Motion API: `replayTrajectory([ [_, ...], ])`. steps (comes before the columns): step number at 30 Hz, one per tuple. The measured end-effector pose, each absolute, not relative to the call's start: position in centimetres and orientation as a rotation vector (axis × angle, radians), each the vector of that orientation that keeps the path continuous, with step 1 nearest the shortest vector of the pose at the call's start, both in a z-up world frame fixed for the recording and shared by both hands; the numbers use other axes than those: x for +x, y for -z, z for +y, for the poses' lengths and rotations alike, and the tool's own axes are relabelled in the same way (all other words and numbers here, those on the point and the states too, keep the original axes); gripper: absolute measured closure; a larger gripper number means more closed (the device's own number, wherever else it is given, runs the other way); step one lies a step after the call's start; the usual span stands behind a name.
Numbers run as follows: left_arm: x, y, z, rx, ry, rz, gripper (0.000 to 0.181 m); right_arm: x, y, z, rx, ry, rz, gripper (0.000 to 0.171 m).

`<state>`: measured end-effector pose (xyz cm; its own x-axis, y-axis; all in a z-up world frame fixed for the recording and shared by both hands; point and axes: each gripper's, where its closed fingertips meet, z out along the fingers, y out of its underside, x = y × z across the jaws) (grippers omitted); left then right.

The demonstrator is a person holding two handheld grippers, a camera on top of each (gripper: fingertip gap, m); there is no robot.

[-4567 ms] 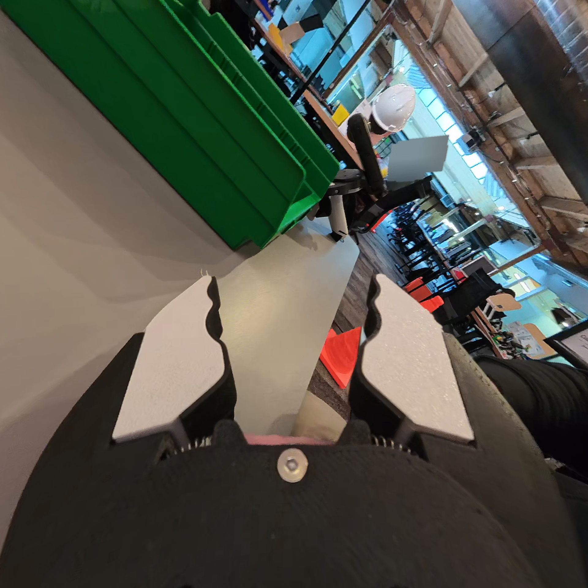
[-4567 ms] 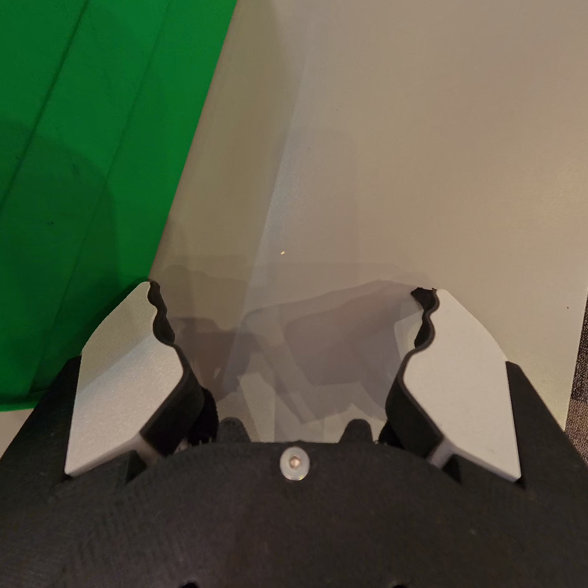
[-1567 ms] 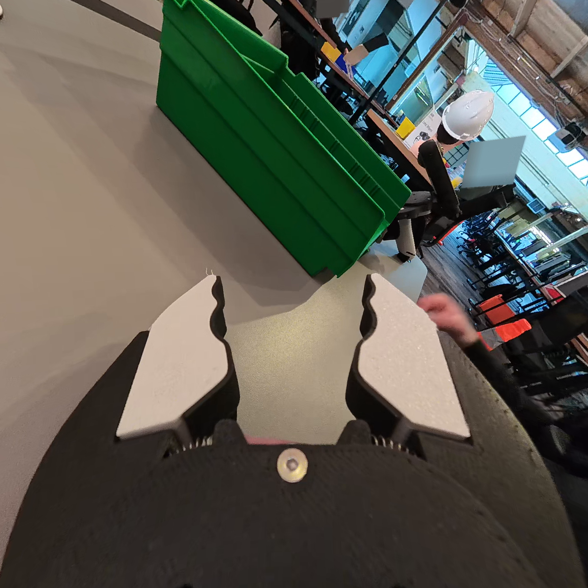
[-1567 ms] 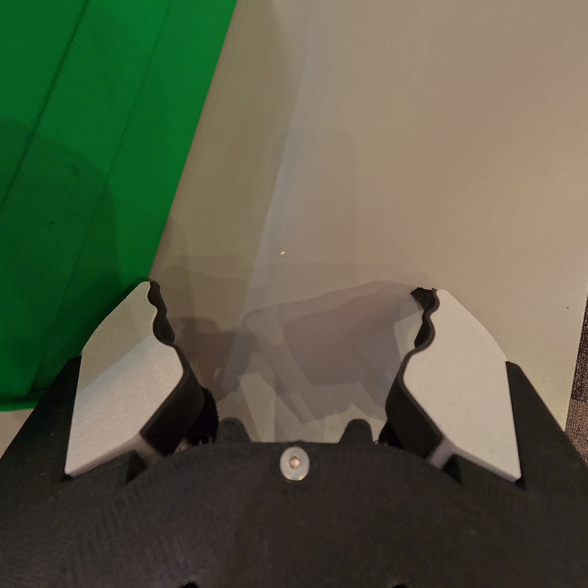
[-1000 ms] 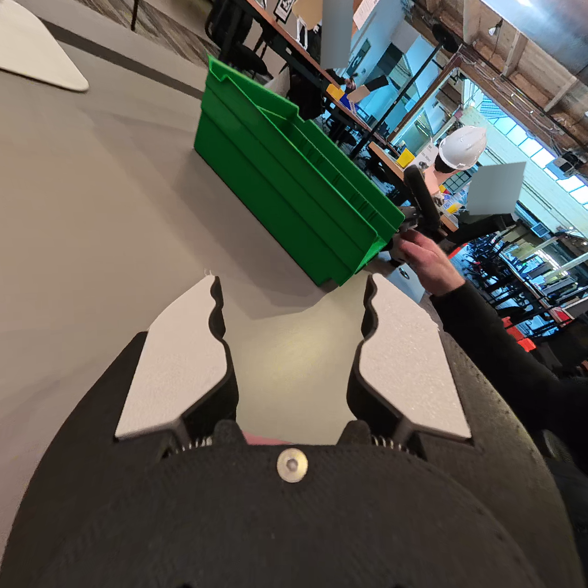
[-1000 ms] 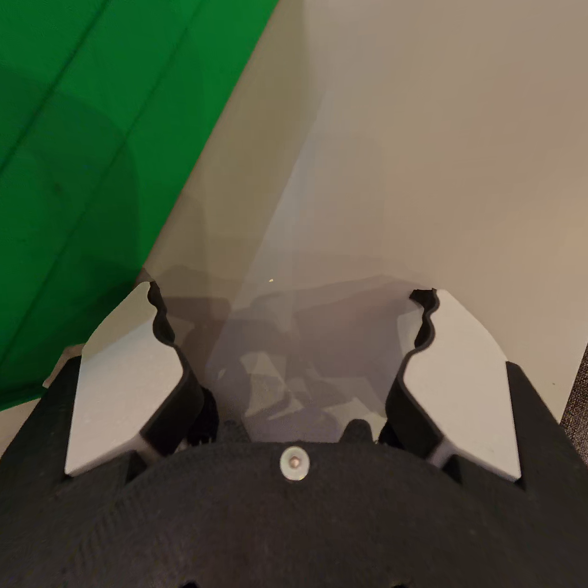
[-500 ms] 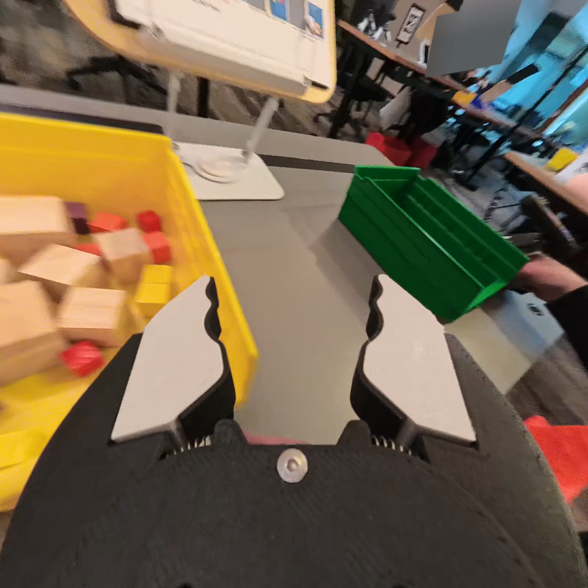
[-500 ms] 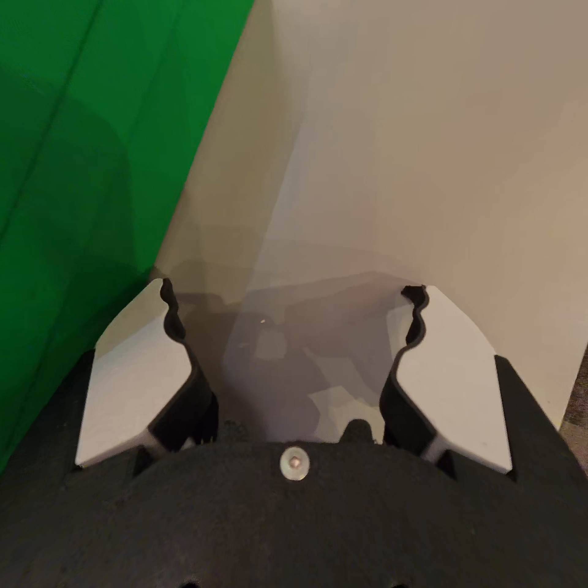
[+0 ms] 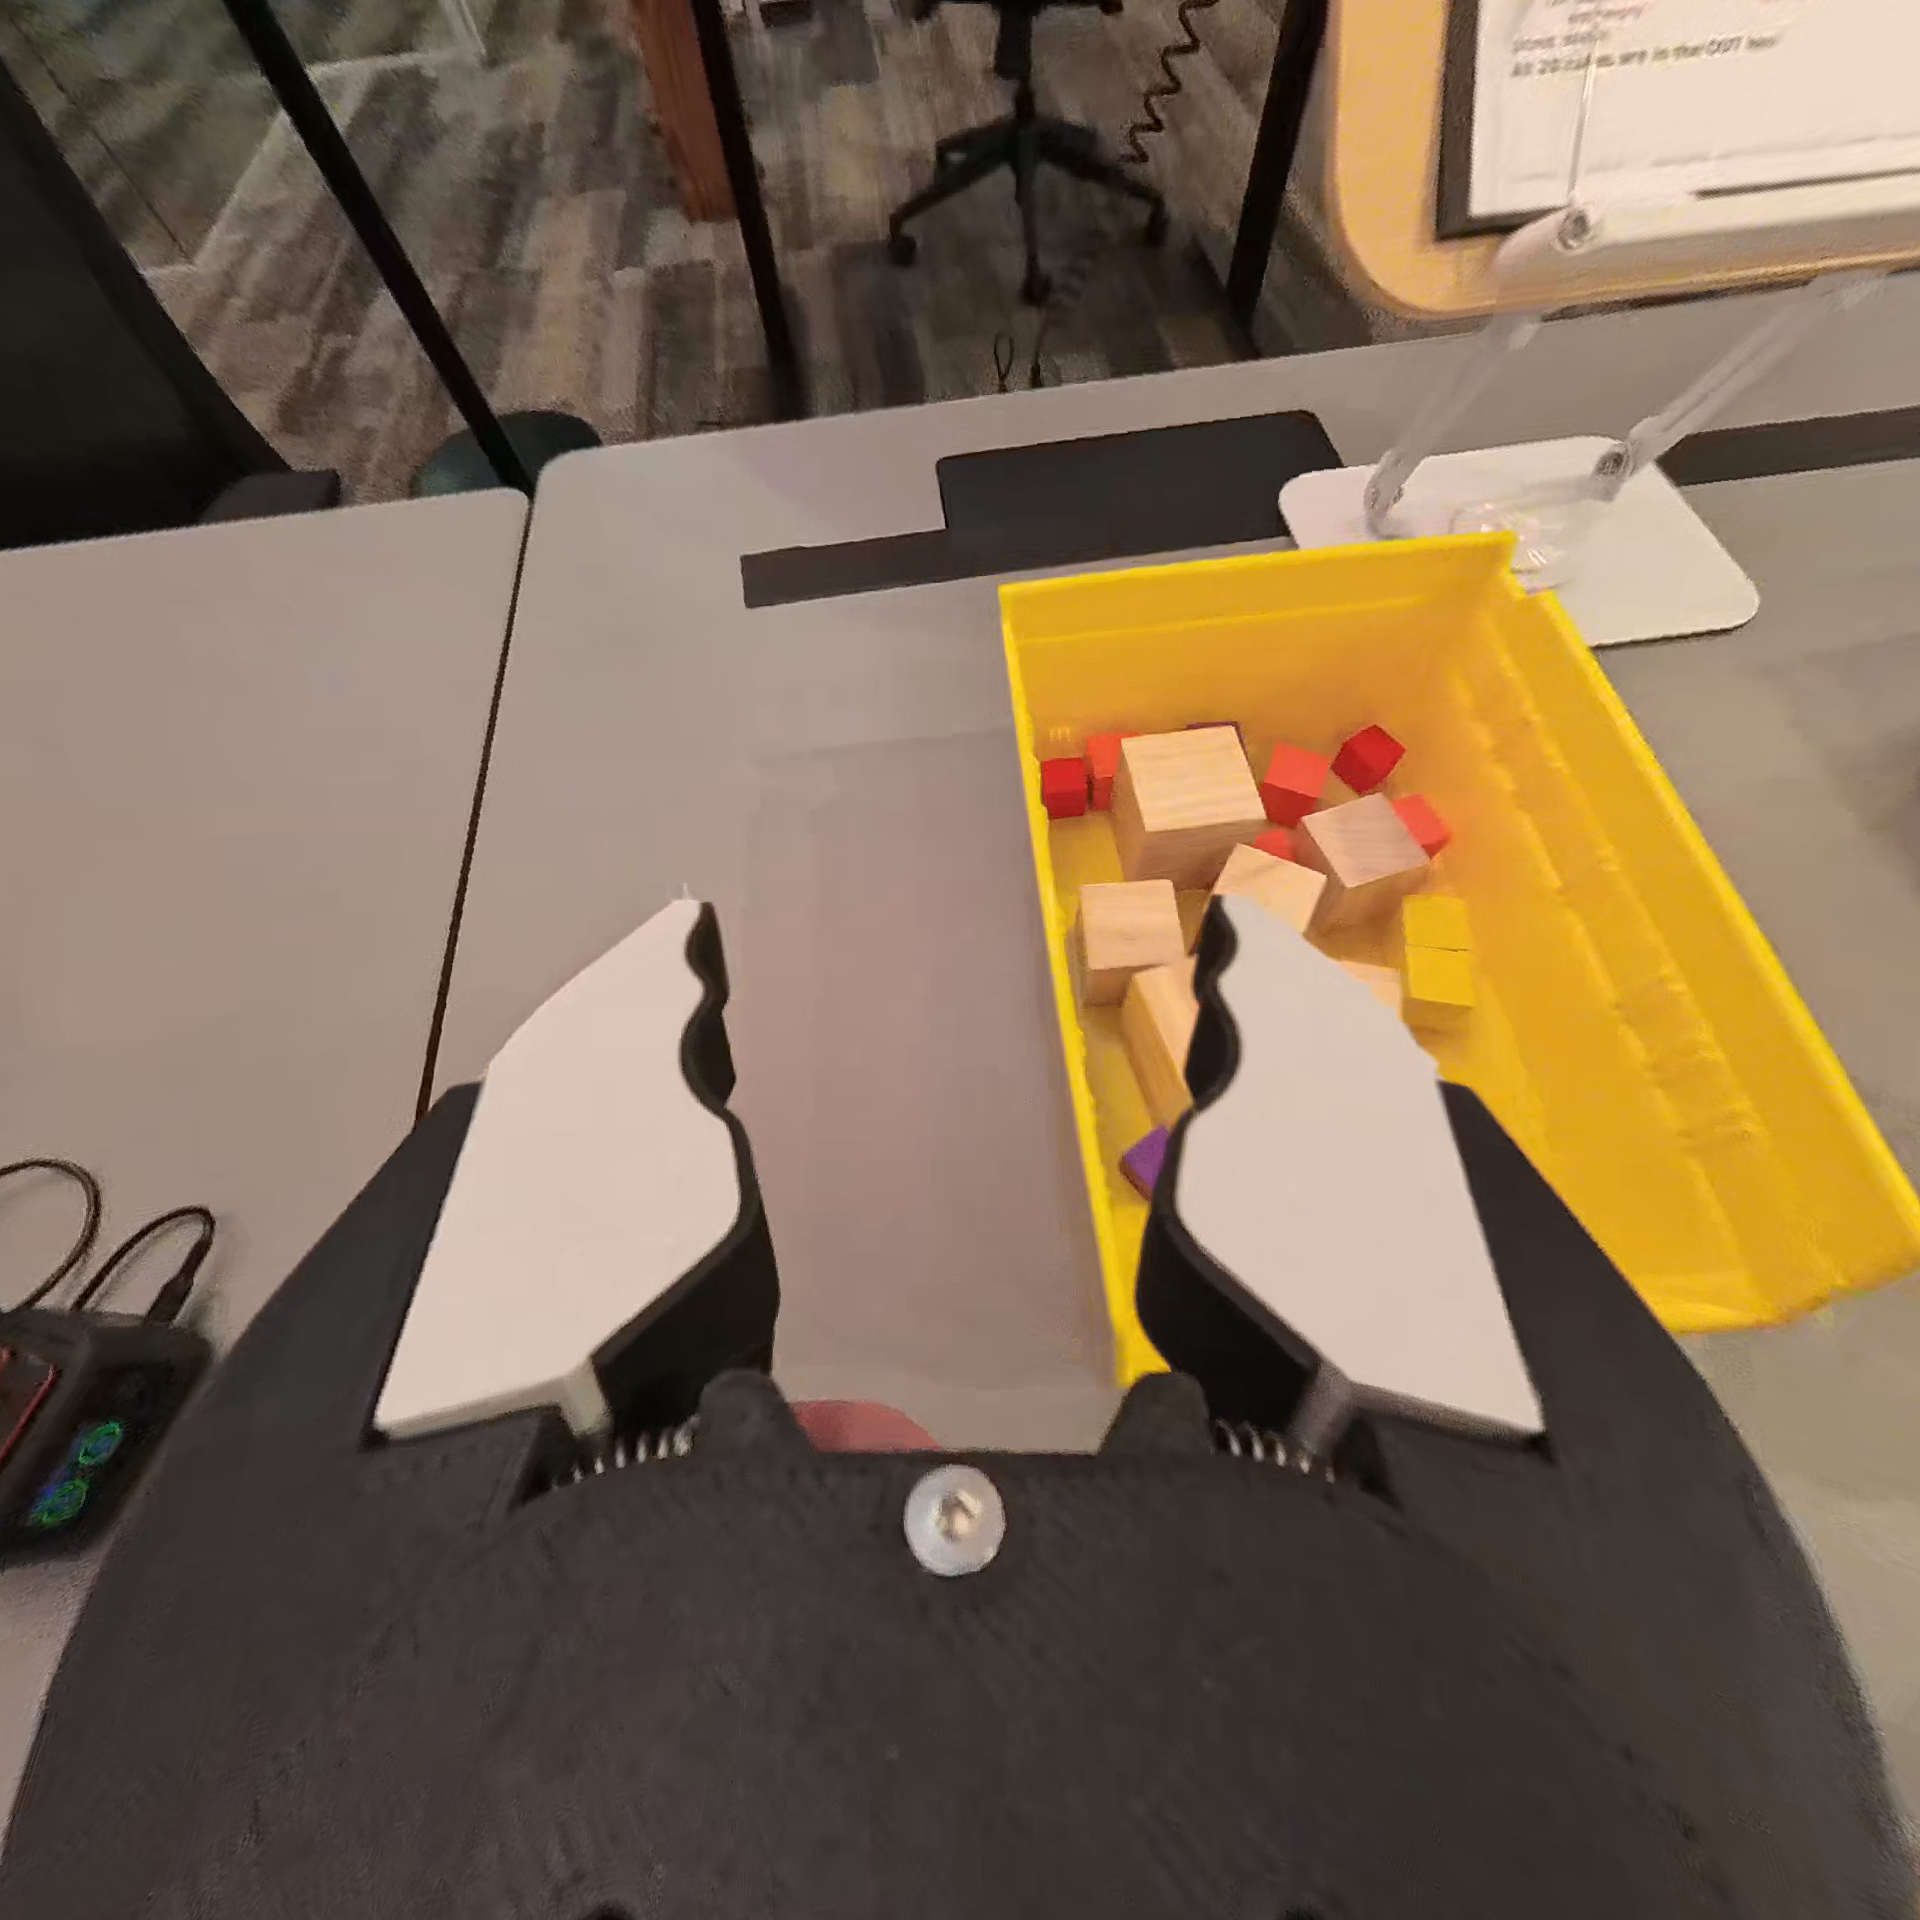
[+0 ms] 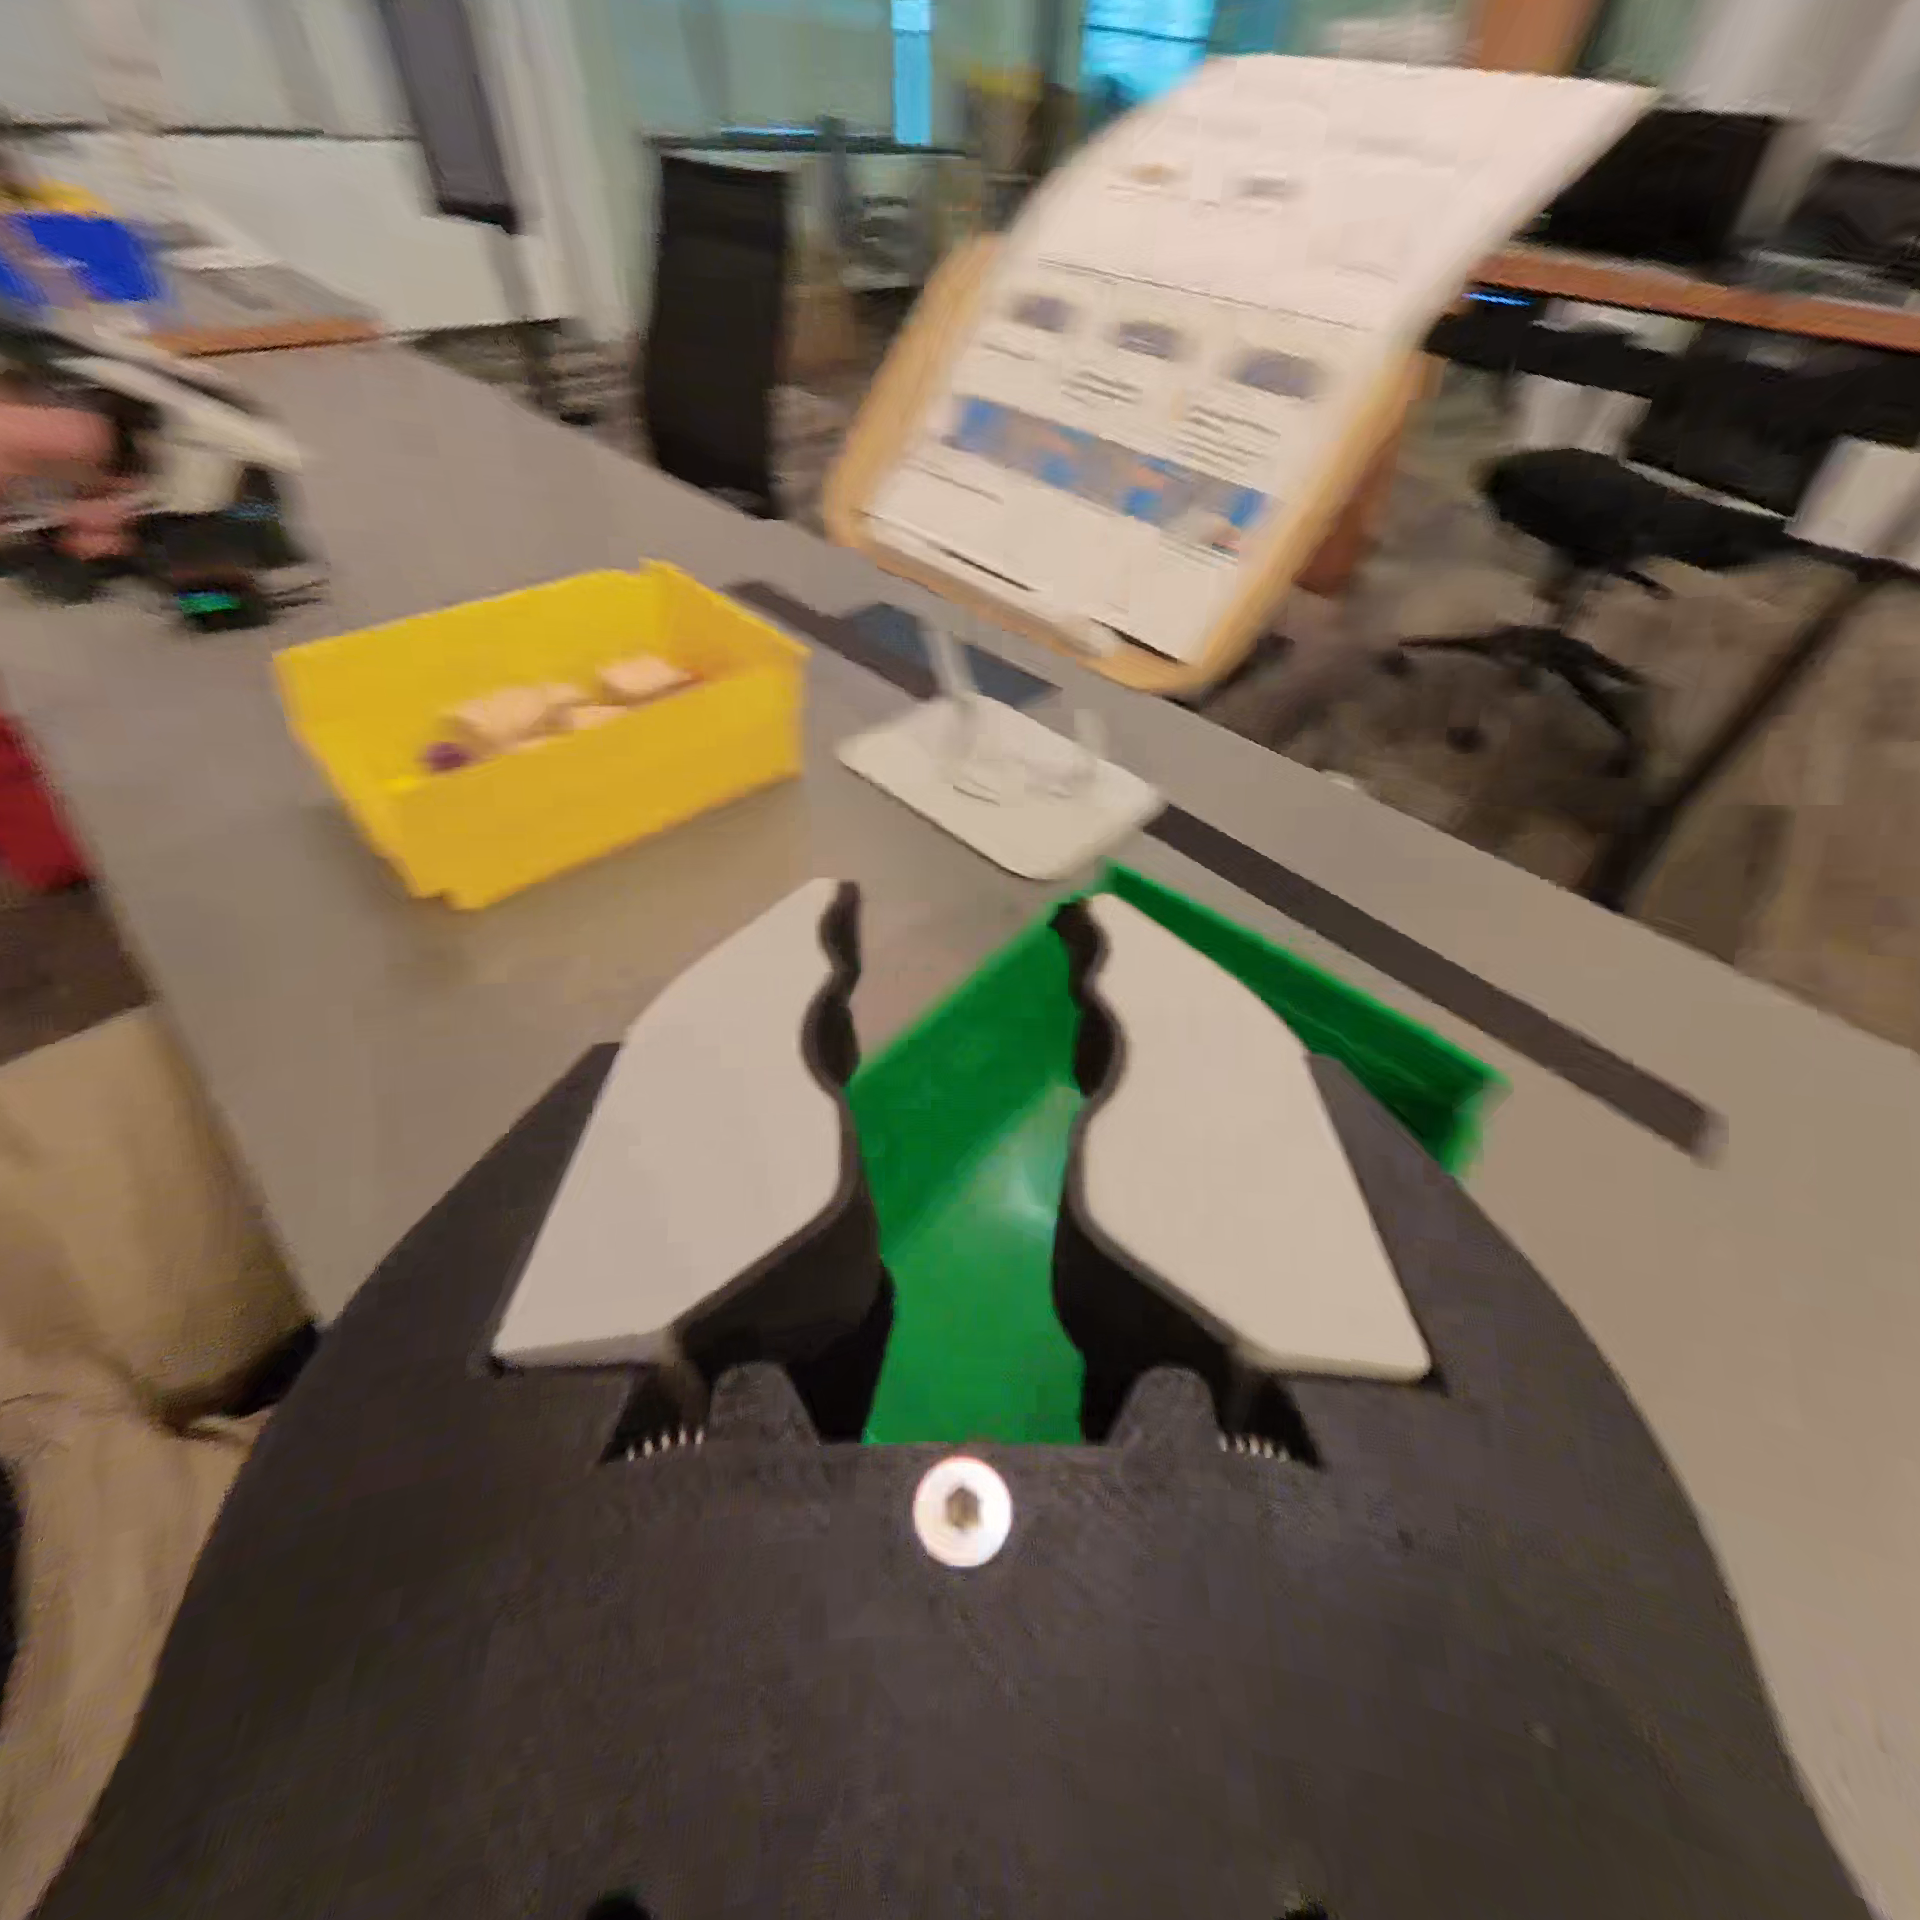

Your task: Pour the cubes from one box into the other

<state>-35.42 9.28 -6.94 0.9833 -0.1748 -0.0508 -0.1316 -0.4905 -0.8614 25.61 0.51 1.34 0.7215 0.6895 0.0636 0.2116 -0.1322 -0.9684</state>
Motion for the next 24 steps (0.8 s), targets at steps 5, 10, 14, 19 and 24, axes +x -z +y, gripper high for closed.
replayTrajectory([
  [5,-36.7,8.7,13.5,-2.168,0.082,0.199,0.12,10.5,0.0,3.3,-1.687,-0.662,-0.951,0.164],
  [10,-36.2,13.0,14.4,-2.311,0.042,0.222,0.095,0.2,5.4,7.1,-1.837,-0.807,-0.991,0.132],
  [14,-35.5,16.9,13.7,-2.446,0.035,0.31,0.092,-4.5,10.1,9.6,-1.977,-0.789,-0.974,0.09],
  [19,-32.9,20.6,12.3,-2.588,0.298,0.337,0.118,-7.1,15.7,11.6,-2.134,-0.7,-1.006,0.08],
  [24,-30.7,23.6,10.7,-2.709,0.309,0.472,0.16,-8.9,18.5,11.3,-2.203,-0.732,-1.068,0.09],
])
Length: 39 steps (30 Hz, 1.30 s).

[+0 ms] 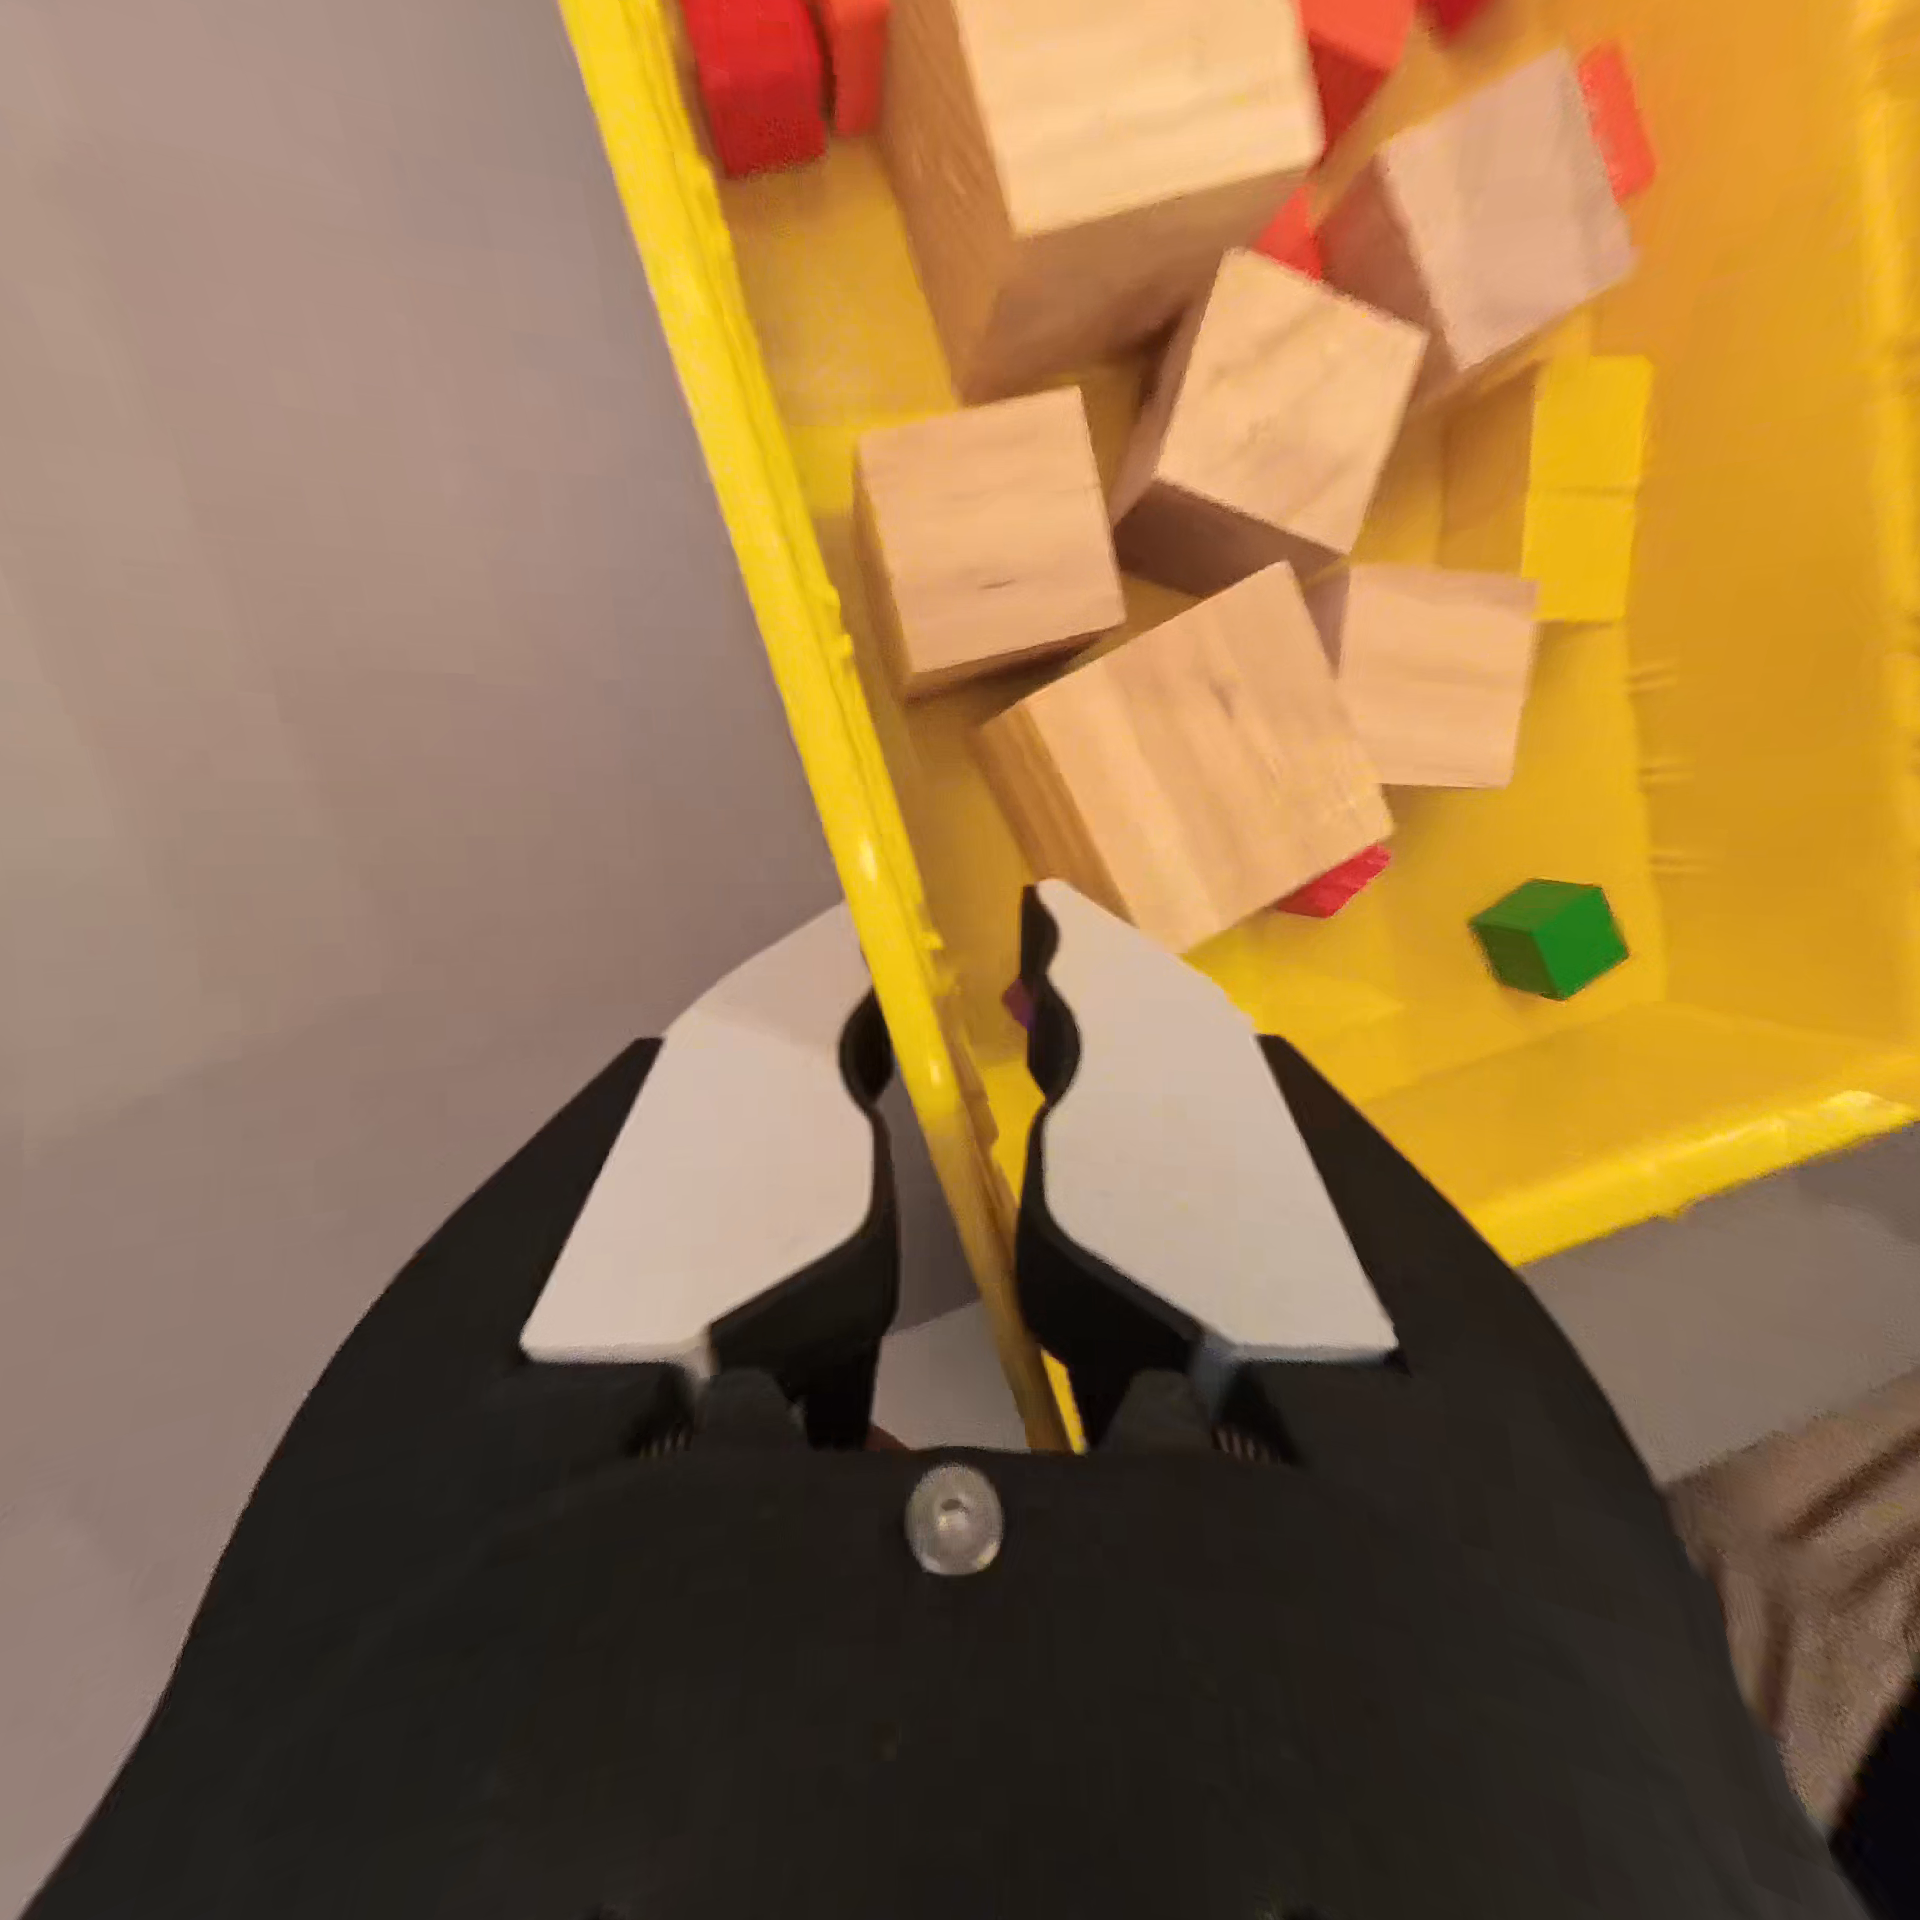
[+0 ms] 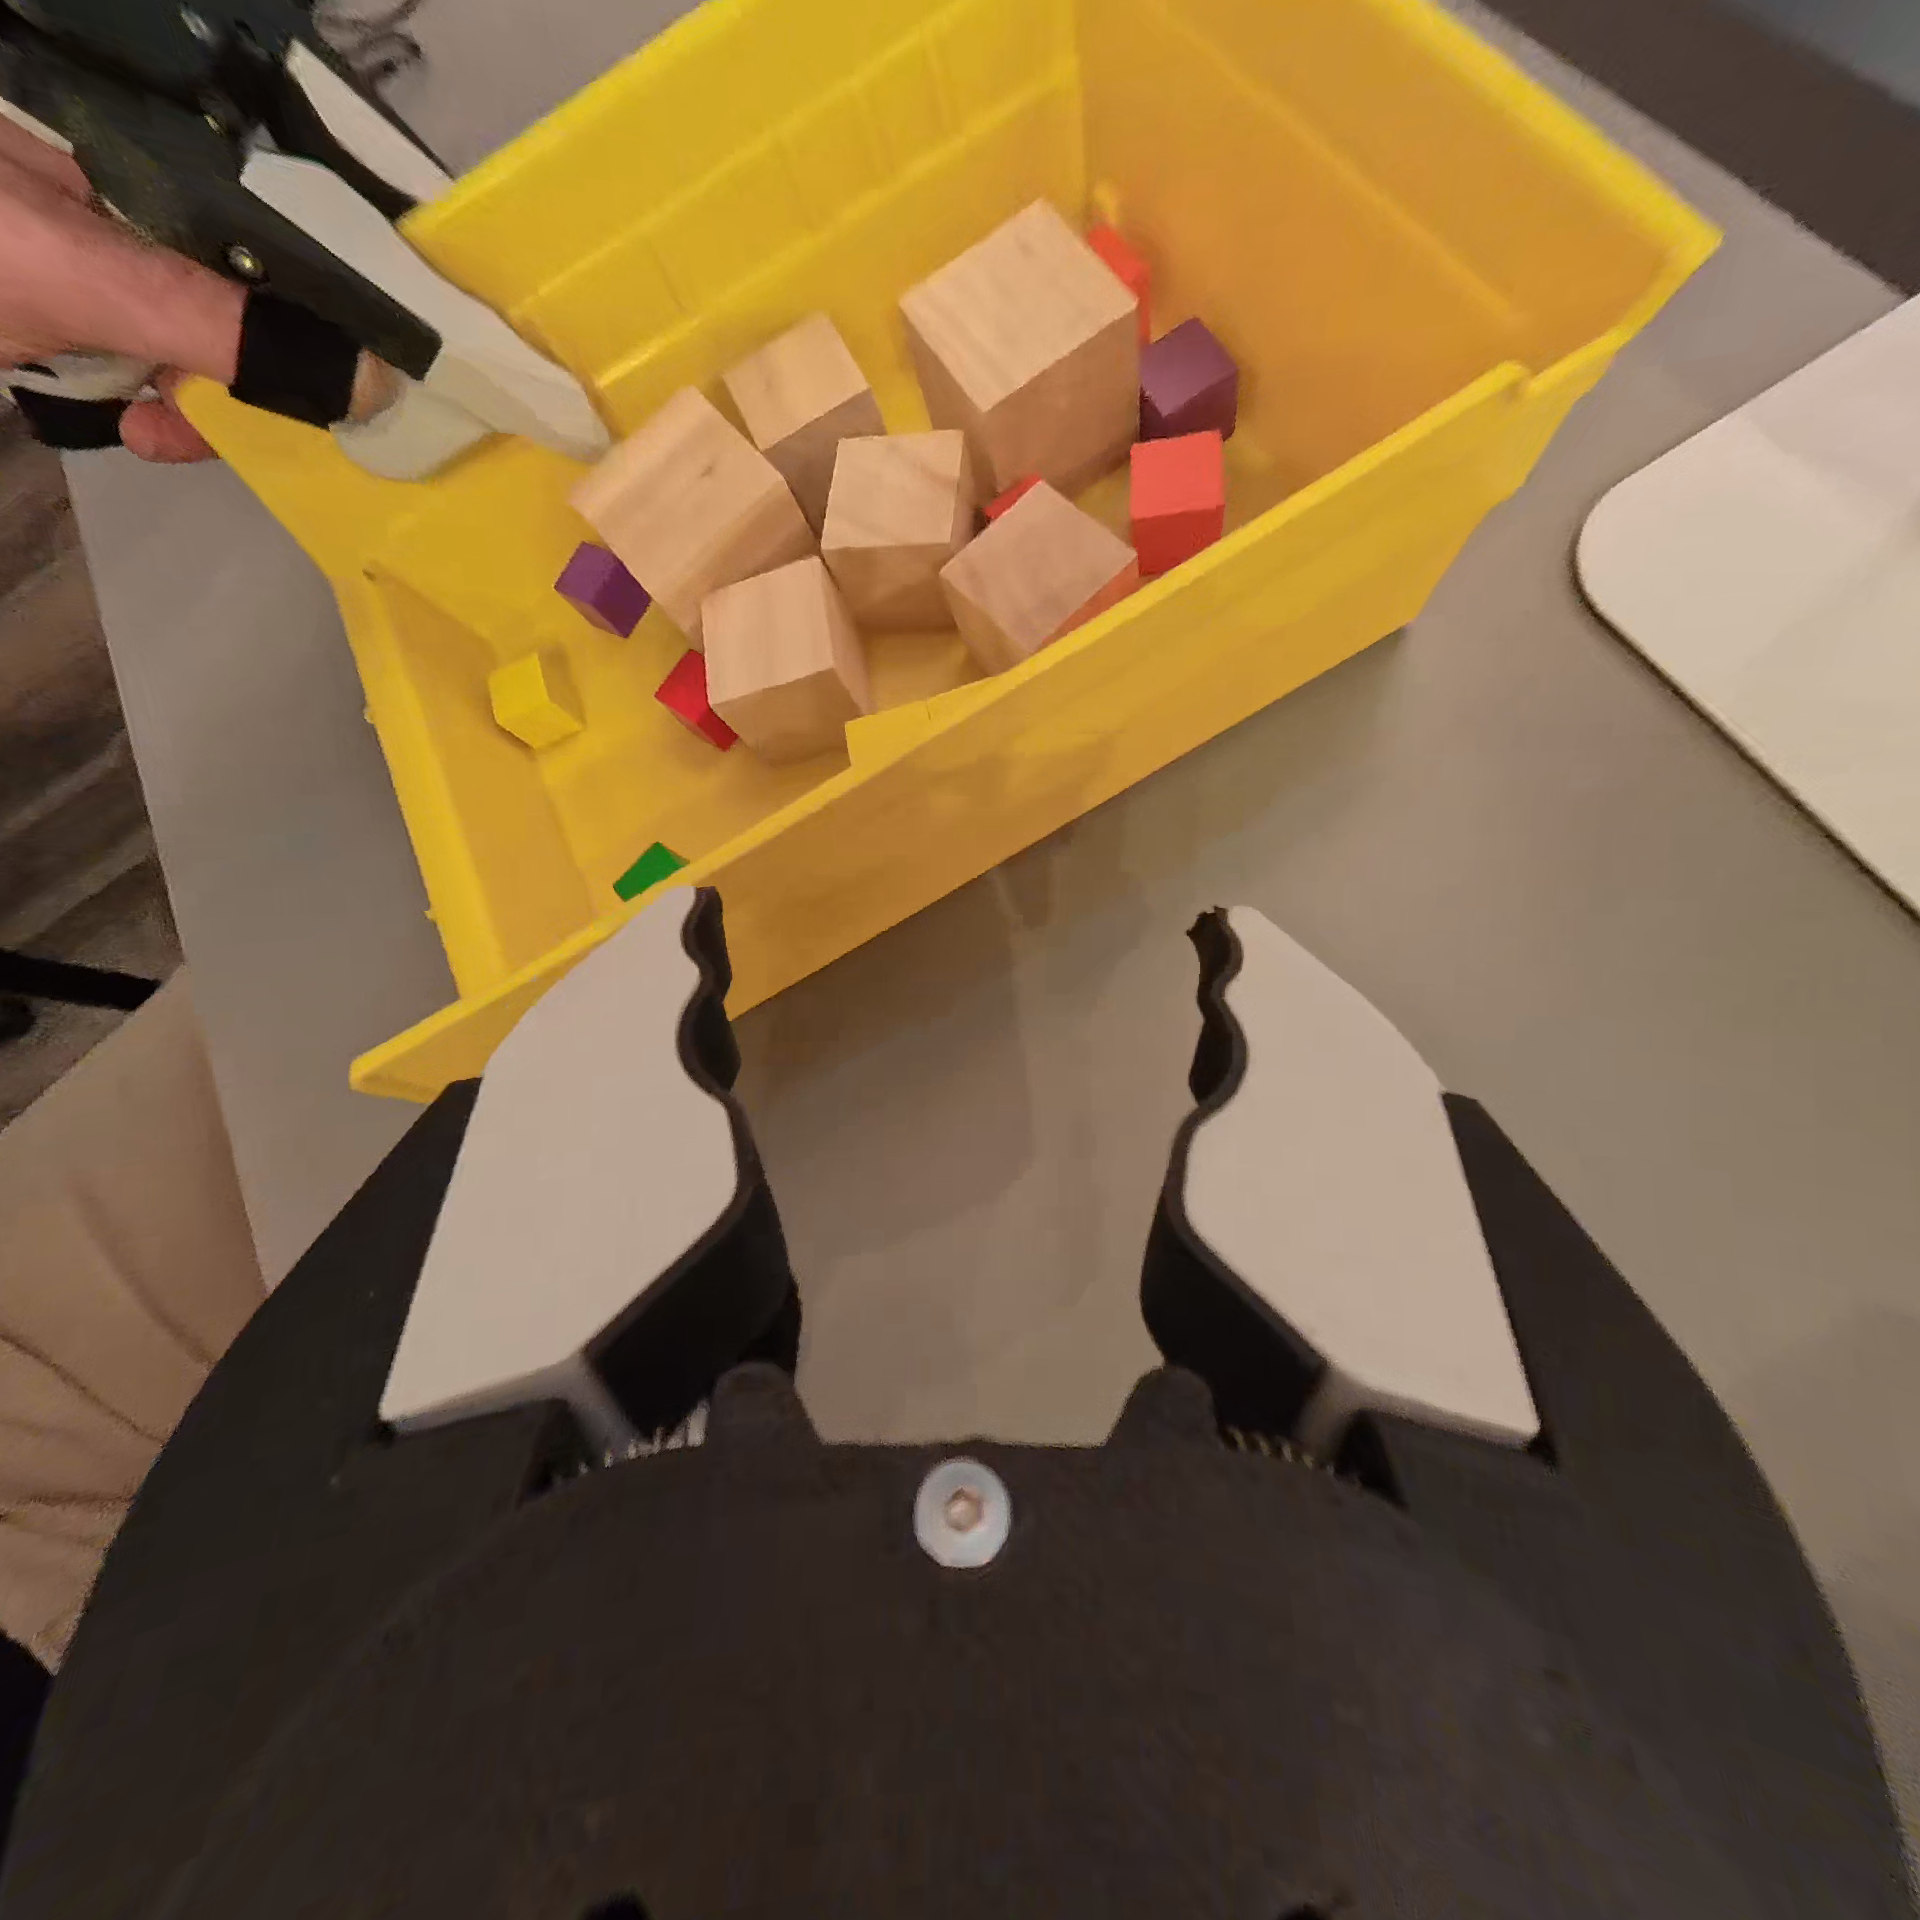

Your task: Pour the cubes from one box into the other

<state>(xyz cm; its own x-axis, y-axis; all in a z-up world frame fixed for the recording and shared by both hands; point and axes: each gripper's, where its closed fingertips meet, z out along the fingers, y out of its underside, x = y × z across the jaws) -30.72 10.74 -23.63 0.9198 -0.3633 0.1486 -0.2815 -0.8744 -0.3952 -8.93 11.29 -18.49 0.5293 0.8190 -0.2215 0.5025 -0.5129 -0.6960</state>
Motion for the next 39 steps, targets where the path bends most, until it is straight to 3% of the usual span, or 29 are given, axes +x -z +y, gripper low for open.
replayTrajectory([
  [1,-31.1,23.9,10.9,-2.711,0.23,0.474,0.17,-9.0,18.9,11.2,-2.218,-0.743,-1.077,0.091],
  [3,-30.8,23.9,10.8,-2.71,0.199,0.47,0.172,-9.1,19.3,10.8,-2.233,-0.778,-1.083,0.099],
  [10,-27.1,23.7,7.5,-2.793,0.298,0.506,0.158,-6.9,20.0,10.3,-2.28,-0.719,-1.115,0.139],
  [14,-26.0,23.1,6.7,-2.766,0.371,0.524,0.149,-5.3,18.2,10.4,-2.252,-0.72,-1.029,0.131],
  [20,-26.4,20.7,9.3,-2.639,0.558,0.411,0.135,-5.2,15.7,9.7,-2.222,-0.797,-0.93,0.103],
  [23,-26.2,21.5,10.1,-2.658,0.568,0.436,0.134,-5.7,16.1,9.5,-2.238,-0.775,-0.943,0.102],
  [34,-26.0,23.0,11.4,-2.705,0.524,0.502,0.145,-9.2,19.3,8.9,-2.333,-0.821,-1.029,0.12],
  [39,-26.1,22.9,11.9,-2.73,0.553,0.486,0.152,-9.1,20.6,9.8,-2.418,-0.777,-1.067,0.142],
])
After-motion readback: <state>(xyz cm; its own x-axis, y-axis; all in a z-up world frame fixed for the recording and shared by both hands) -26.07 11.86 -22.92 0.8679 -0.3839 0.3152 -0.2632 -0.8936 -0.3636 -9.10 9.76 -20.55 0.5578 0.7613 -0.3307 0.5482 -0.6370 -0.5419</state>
